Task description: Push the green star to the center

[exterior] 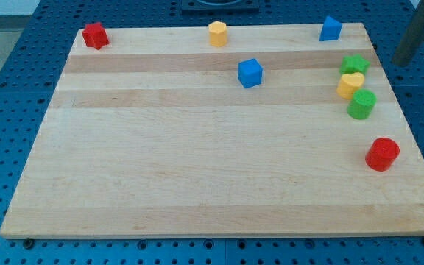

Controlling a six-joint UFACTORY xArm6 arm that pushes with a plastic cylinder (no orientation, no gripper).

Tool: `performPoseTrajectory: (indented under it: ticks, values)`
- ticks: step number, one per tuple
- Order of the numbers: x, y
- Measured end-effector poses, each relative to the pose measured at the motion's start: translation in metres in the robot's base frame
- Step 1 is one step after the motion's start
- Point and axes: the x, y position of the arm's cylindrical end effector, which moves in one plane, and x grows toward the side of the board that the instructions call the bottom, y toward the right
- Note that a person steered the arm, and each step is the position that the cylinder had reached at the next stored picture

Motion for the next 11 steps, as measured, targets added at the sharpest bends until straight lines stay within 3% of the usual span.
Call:
performPoseTrajectory:
  ticks: [5,8,10,11]
  values:
    - [0.01,-0.04]
    - [0.008,-0.127]
    - [0.05,-0.187]
    - [0.074,-0.187]
